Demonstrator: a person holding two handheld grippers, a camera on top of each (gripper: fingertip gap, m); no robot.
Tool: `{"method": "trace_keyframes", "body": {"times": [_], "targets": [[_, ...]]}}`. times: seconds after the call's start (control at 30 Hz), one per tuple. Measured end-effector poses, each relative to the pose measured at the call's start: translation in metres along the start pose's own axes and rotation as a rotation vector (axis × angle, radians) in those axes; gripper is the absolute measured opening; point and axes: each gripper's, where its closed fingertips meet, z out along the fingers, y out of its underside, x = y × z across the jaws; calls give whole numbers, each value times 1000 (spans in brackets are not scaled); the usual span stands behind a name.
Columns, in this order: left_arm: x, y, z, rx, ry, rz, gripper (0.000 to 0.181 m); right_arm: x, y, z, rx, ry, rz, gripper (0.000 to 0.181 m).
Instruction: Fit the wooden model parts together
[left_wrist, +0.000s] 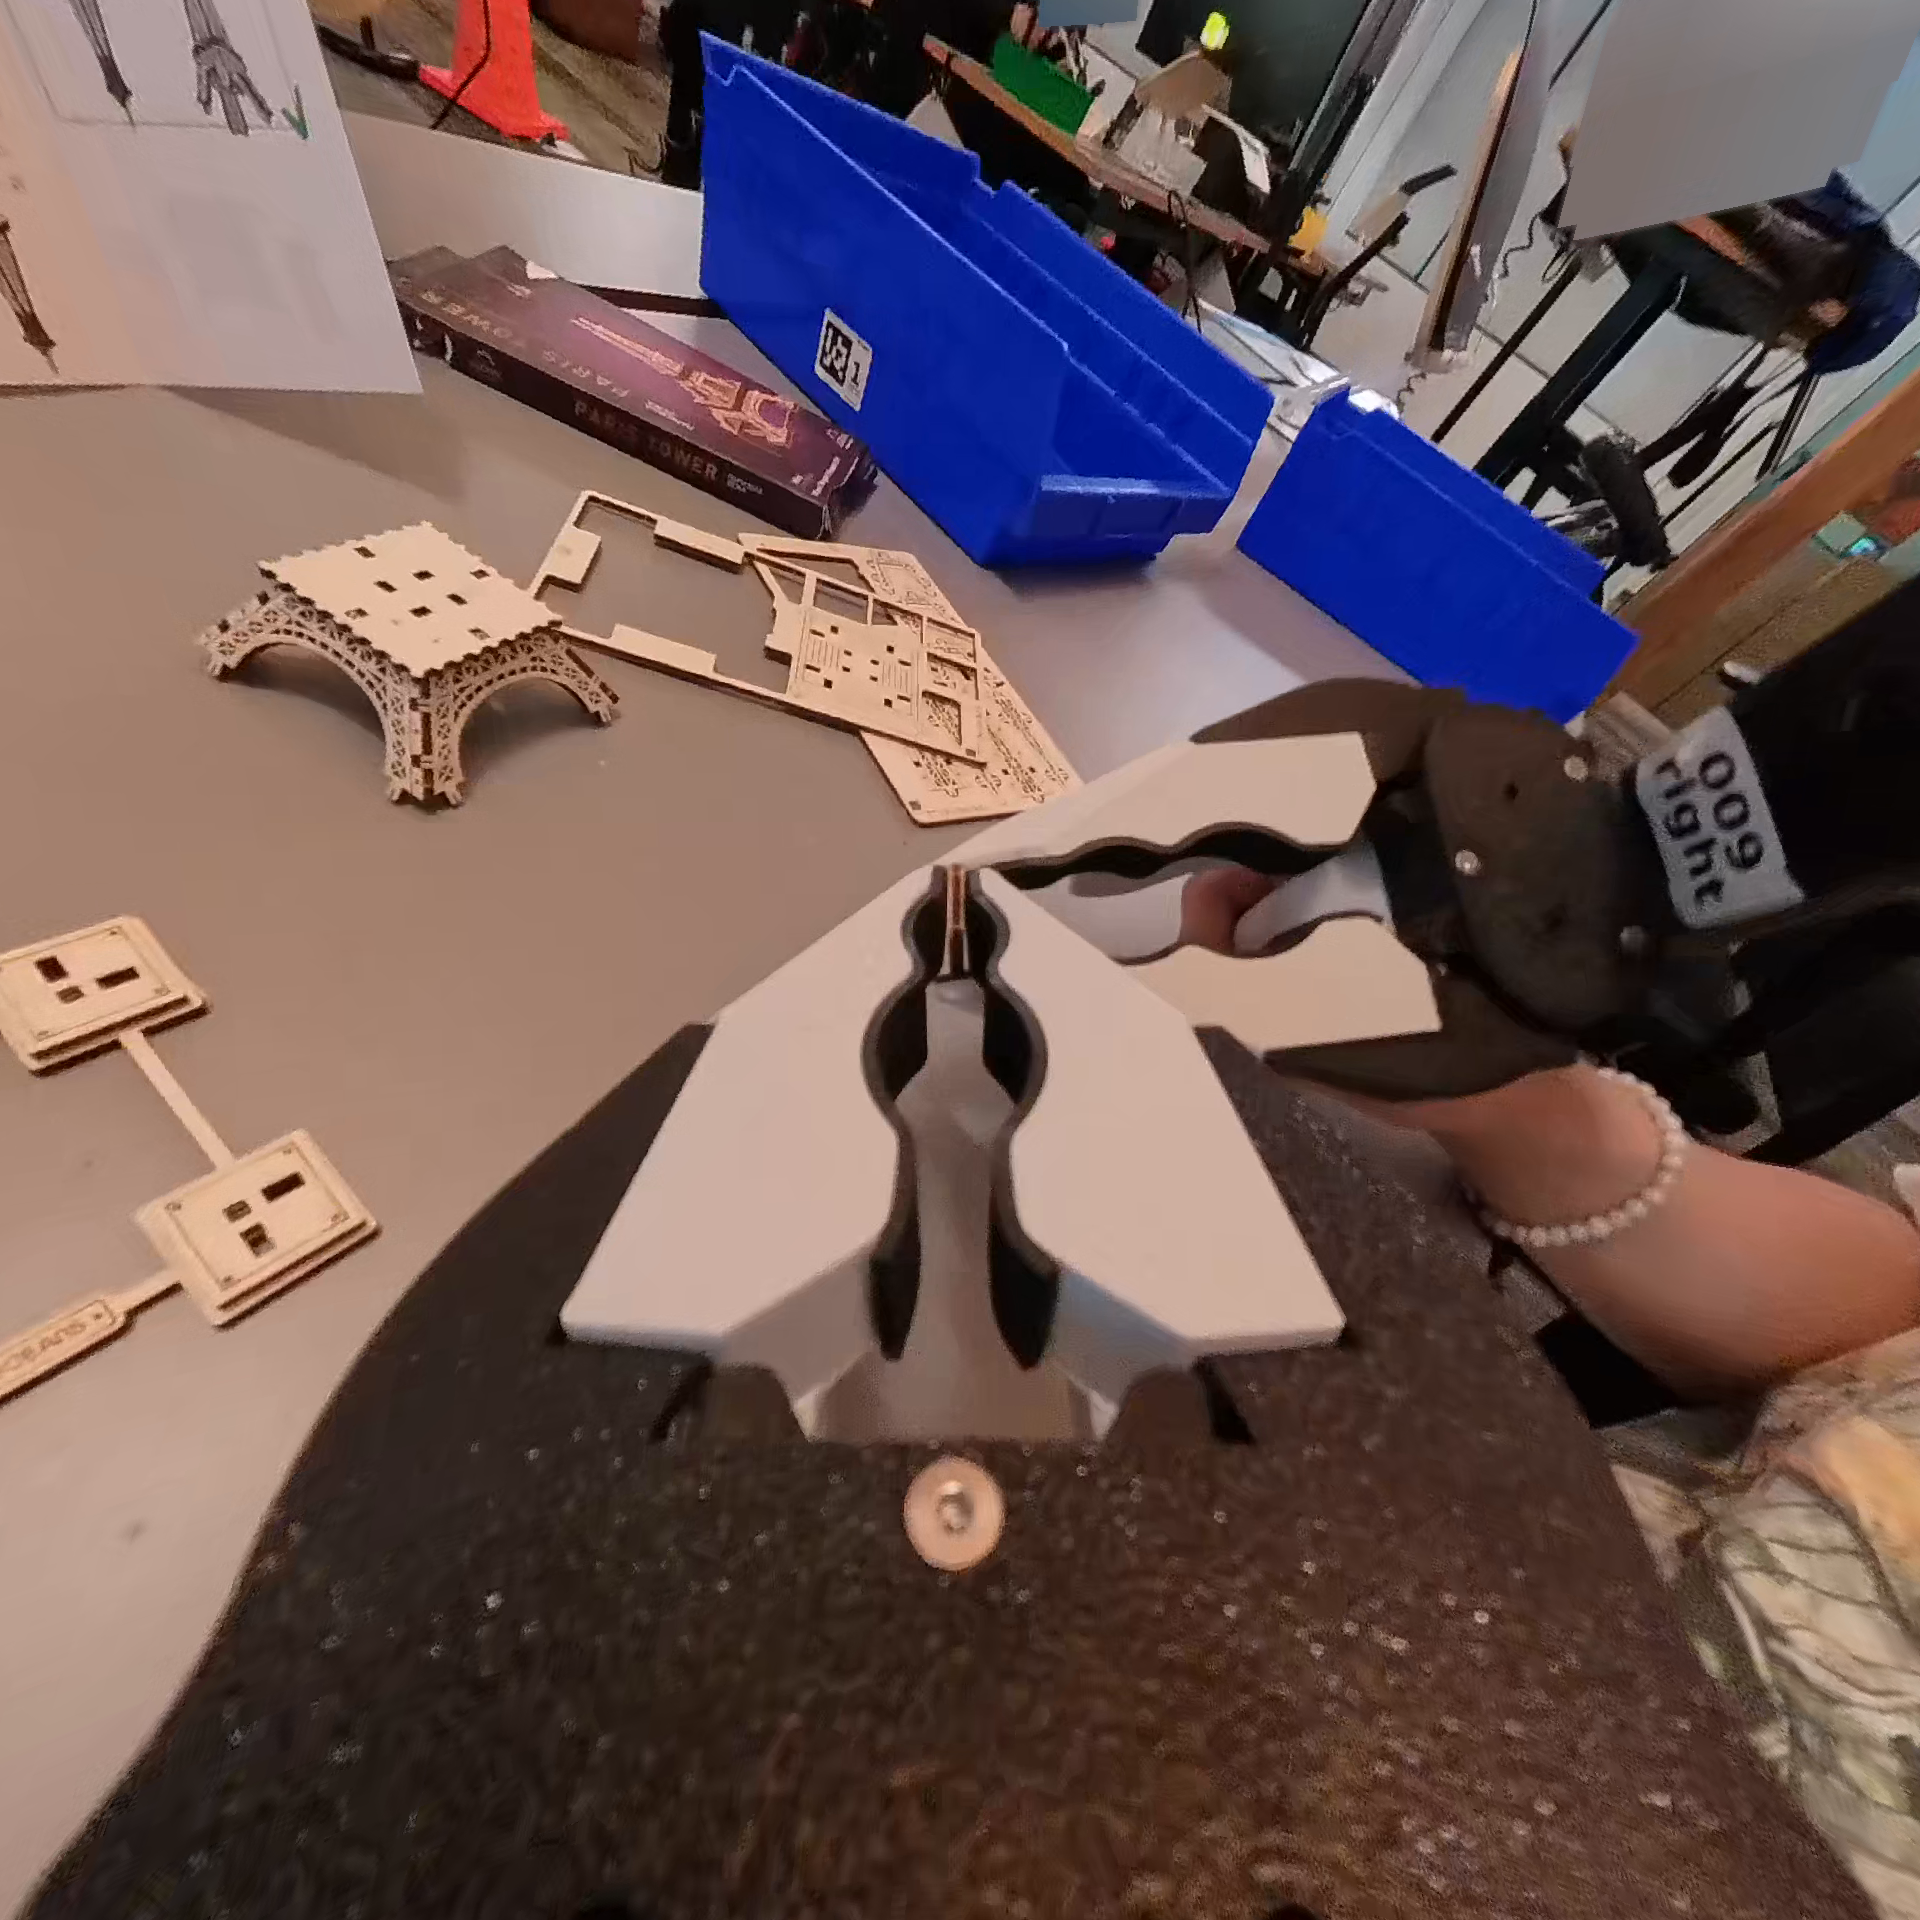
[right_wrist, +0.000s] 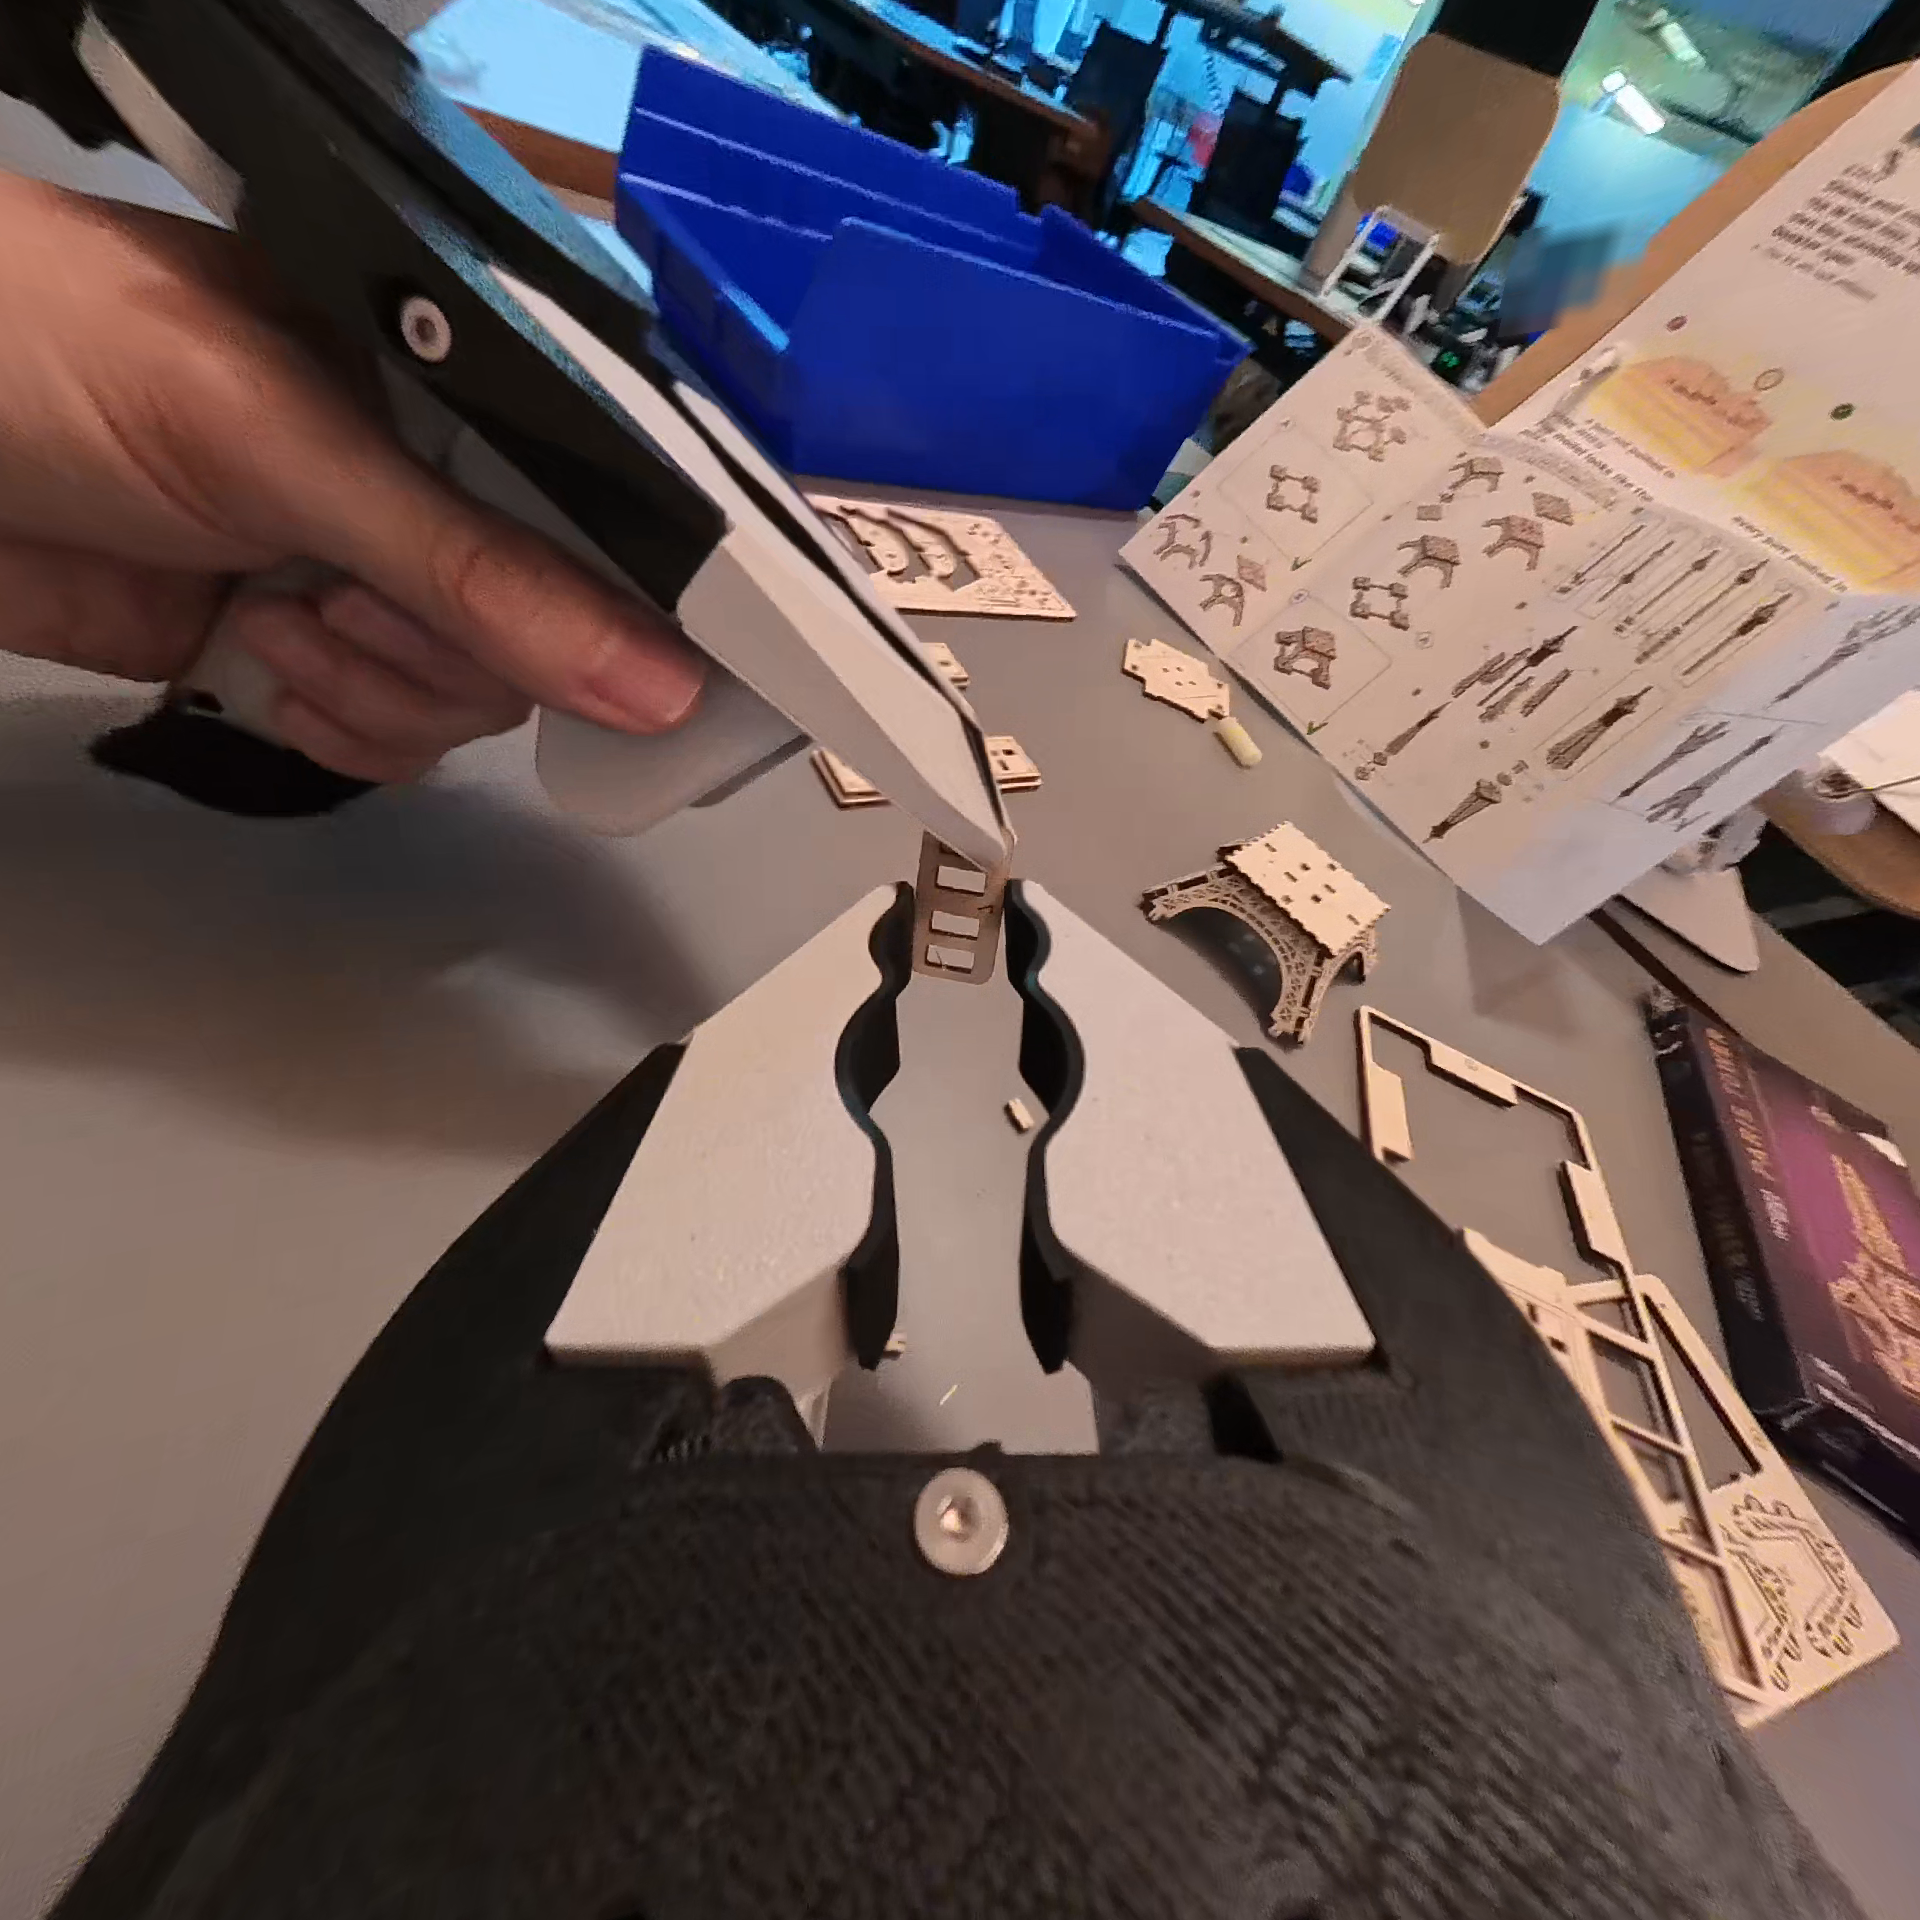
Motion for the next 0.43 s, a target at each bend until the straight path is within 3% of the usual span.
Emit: {"method": "trace_keyframes", "body": {"times": [0.03,0.1,0.13,0.23,0.43], "targets": [[0,-2,1,10,3,-13,0,2,-1,0,12,27,-5,16],[4,-5,3,41,37,-79,0,8,-2,1,32,77,1,33],[5,-8,4,69,58,-124,0,9,0,1,24,88,4,33],[9,-8,7,103,122,-221,0,11,1,-2,29,92,-5,15],[-1,6,12,44,59,-169,1,8,18,3,-84,81,-78,15]]}}
